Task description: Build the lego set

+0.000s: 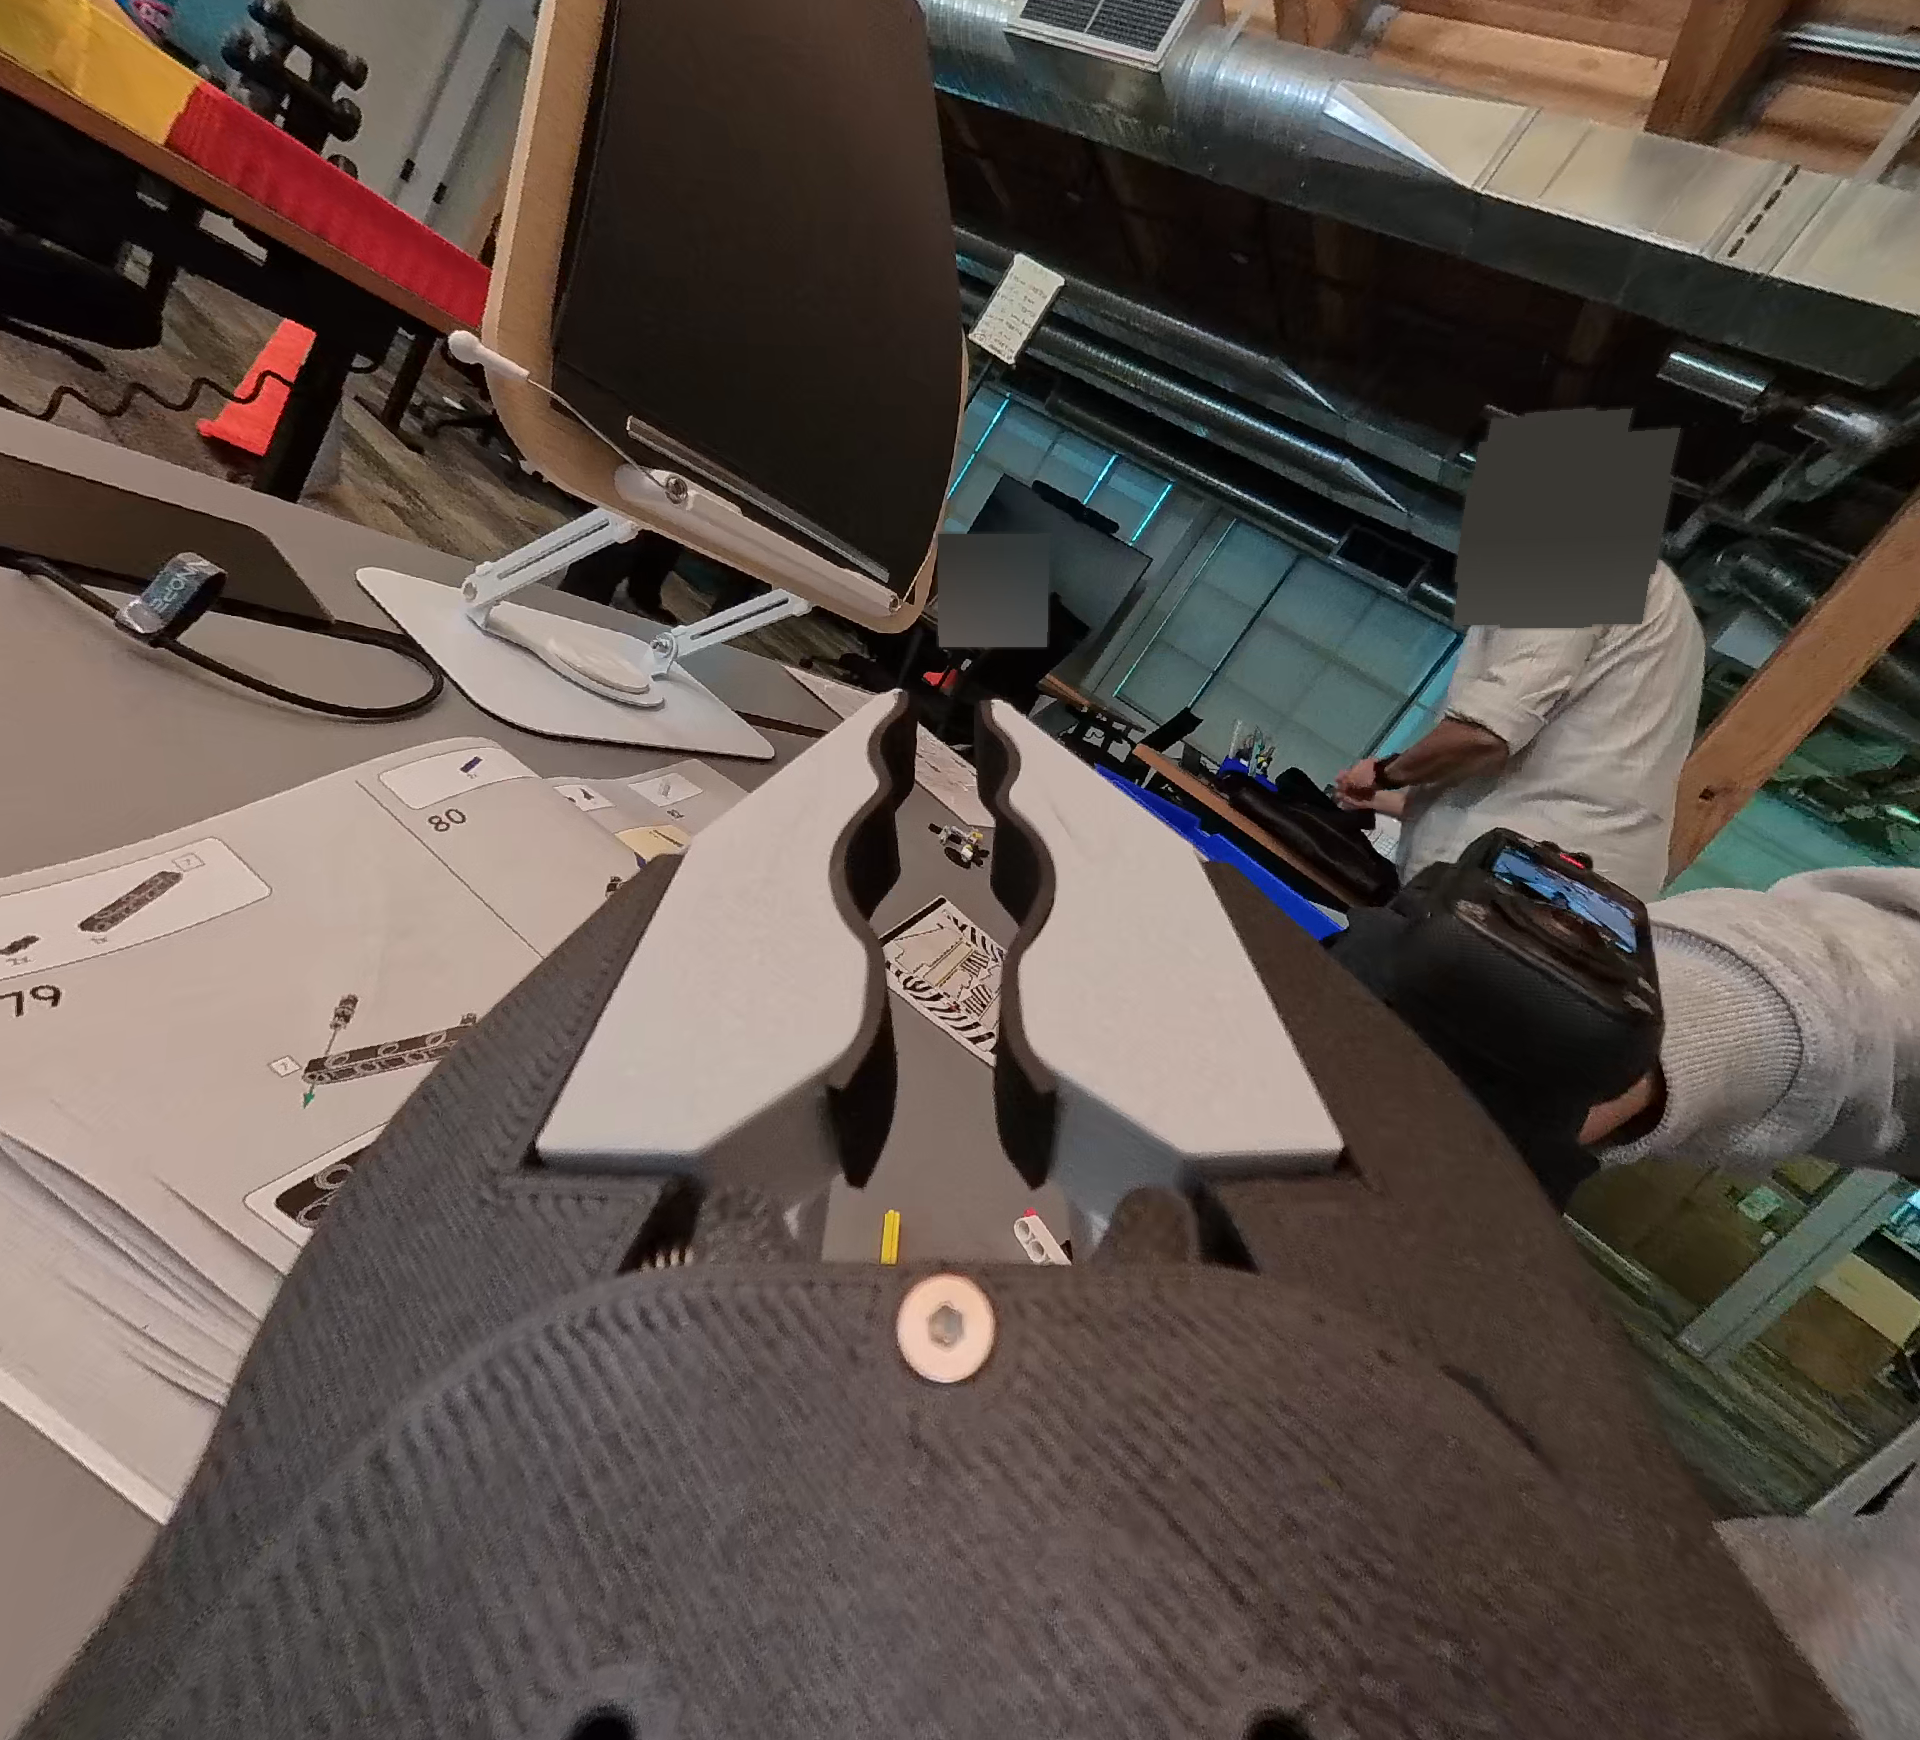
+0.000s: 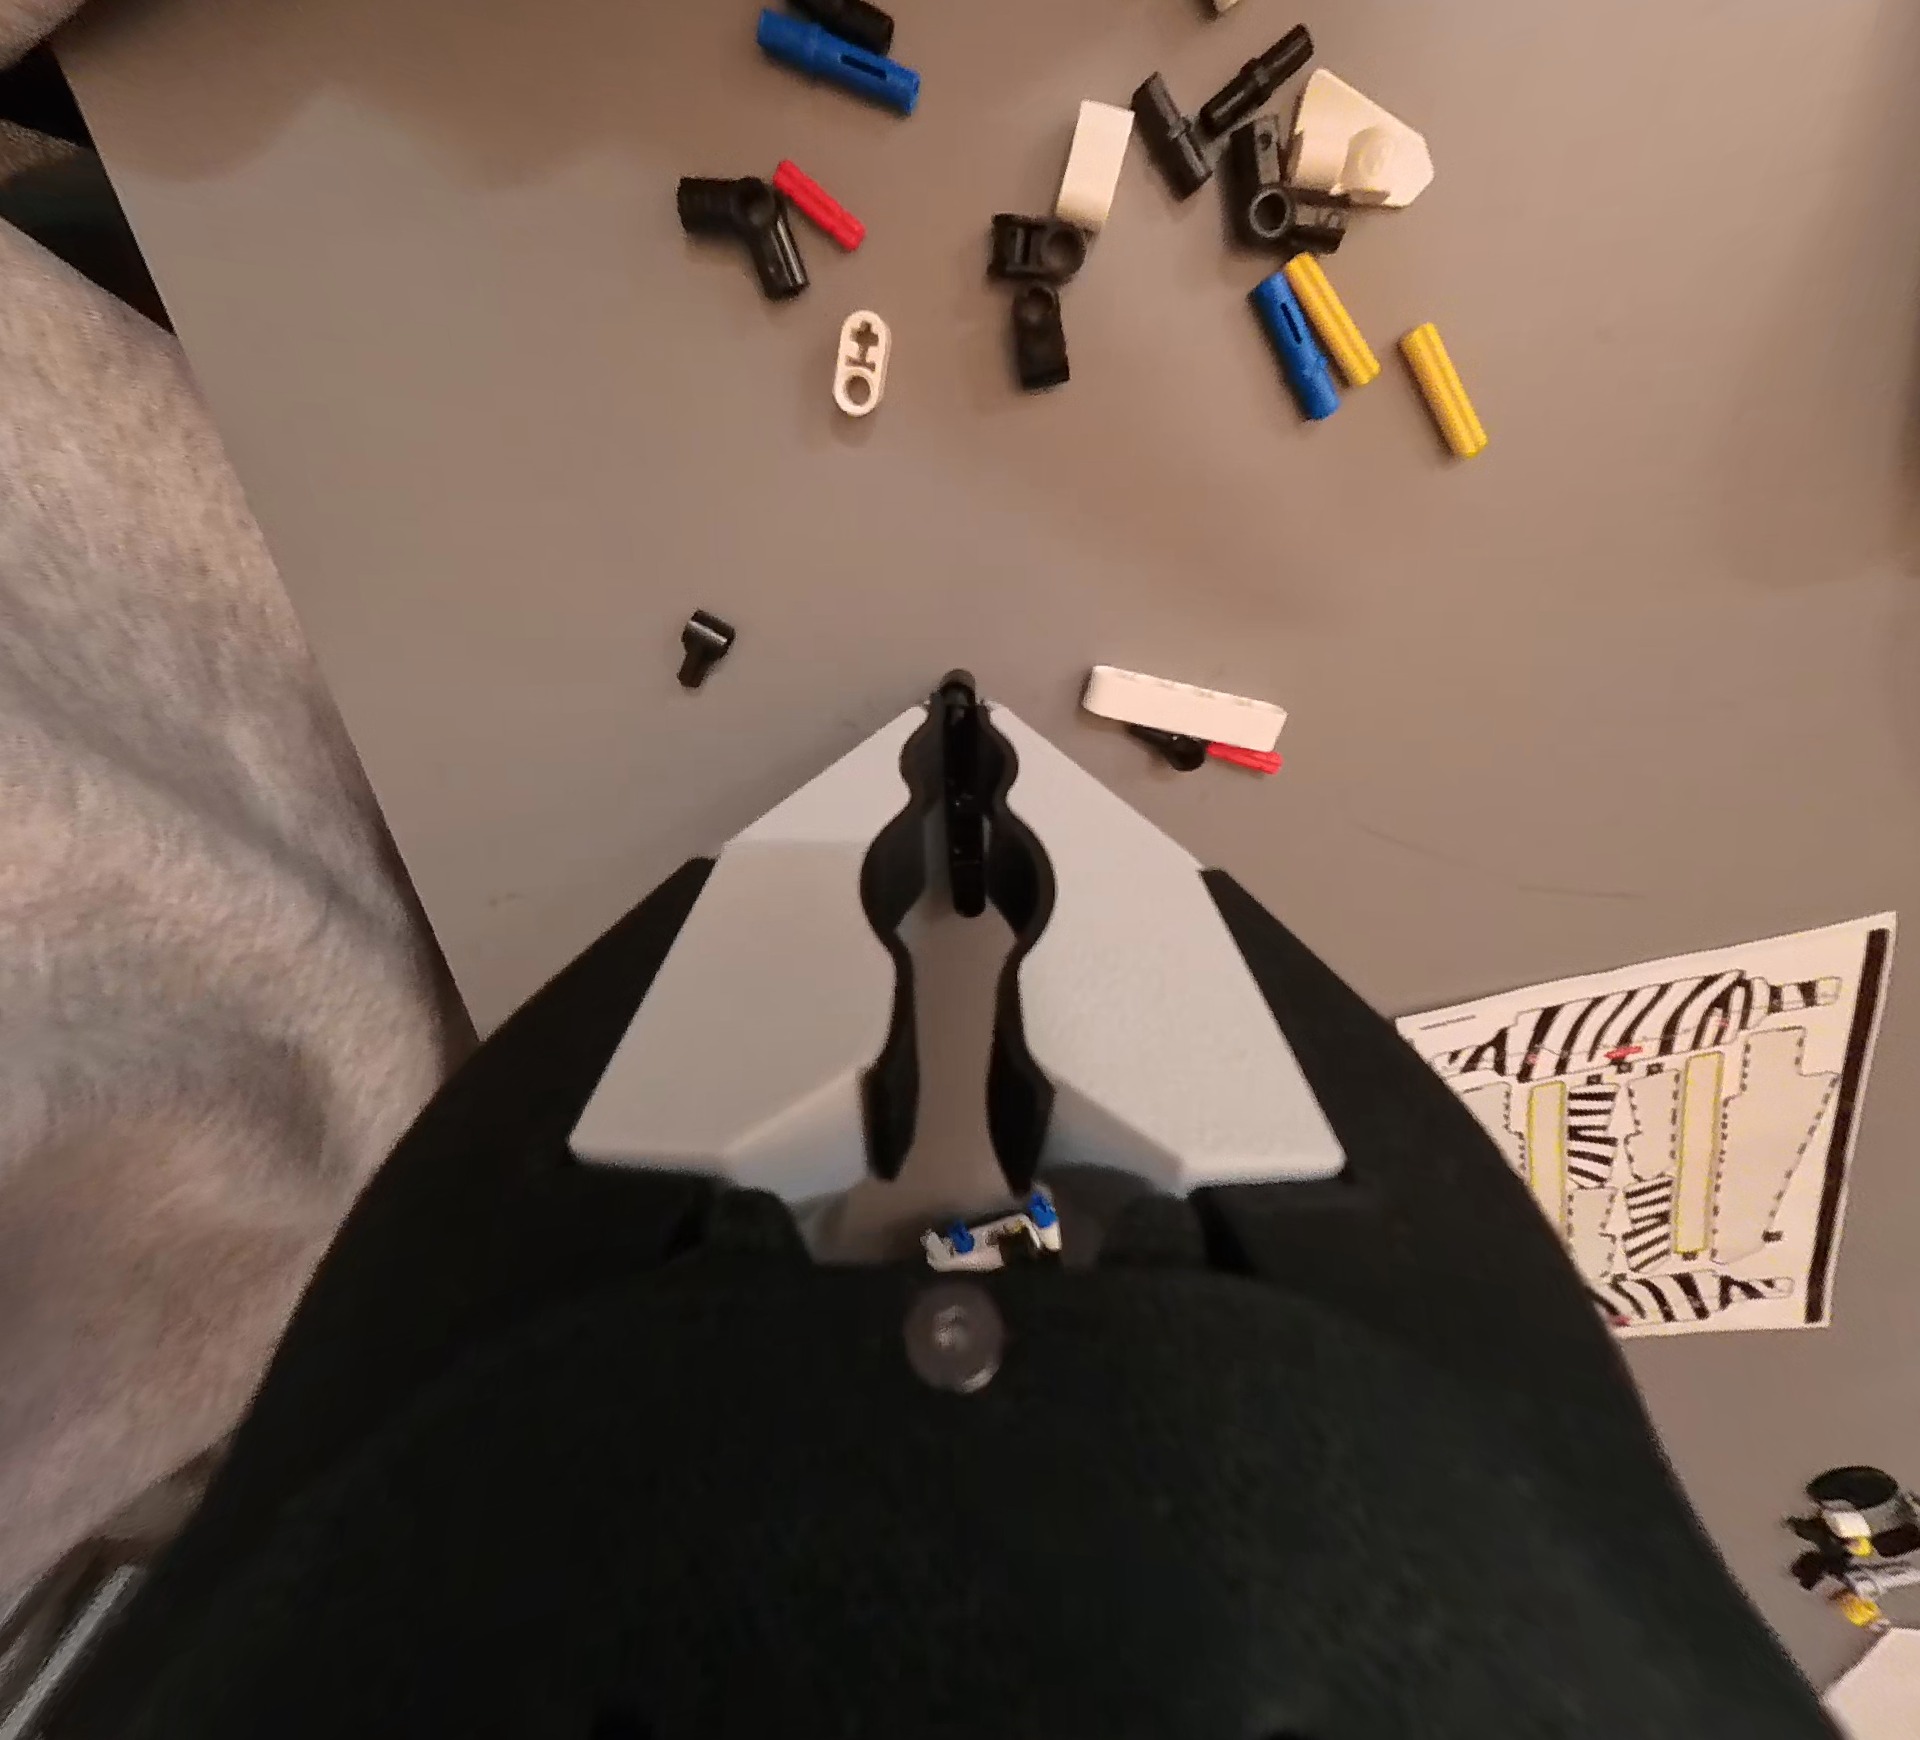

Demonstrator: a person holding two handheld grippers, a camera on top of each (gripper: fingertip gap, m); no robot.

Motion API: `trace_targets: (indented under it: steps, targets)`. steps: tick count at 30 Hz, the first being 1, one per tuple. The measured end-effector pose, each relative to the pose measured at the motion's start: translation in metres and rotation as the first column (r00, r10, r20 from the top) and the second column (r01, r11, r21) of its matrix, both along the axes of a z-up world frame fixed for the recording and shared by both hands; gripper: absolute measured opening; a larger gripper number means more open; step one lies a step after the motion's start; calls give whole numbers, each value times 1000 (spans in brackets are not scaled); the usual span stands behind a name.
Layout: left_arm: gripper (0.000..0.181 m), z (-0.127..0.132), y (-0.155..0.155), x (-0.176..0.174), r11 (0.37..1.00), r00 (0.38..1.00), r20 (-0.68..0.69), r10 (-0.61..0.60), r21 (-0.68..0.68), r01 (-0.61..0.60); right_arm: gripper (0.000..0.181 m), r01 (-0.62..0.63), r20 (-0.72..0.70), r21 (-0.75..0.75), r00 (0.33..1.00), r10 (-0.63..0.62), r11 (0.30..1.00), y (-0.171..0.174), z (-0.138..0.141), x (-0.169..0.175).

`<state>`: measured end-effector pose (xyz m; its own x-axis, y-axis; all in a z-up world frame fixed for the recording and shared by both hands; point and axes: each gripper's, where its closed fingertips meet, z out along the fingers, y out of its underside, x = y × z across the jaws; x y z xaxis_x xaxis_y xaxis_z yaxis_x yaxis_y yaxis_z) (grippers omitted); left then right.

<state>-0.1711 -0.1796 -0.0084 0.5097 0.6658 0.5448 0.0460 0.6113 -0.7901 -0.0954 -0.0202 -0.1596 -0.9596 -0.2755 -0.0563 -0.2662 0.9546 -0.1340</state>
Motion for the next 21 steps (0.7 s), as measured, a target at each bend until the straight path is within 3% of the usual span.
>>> trace_targets:
  steps: [11,21]
  targets:
    - [8,-2,1,-1,1000,1000,11,-6,-1,6,1,-90,-58,59,994,93,994,1,-5,1]
    - [9,-2,0,-1,1000,1000,13,-20,21,19,2,-104,-44,12,994,105,994,1,-5,1]
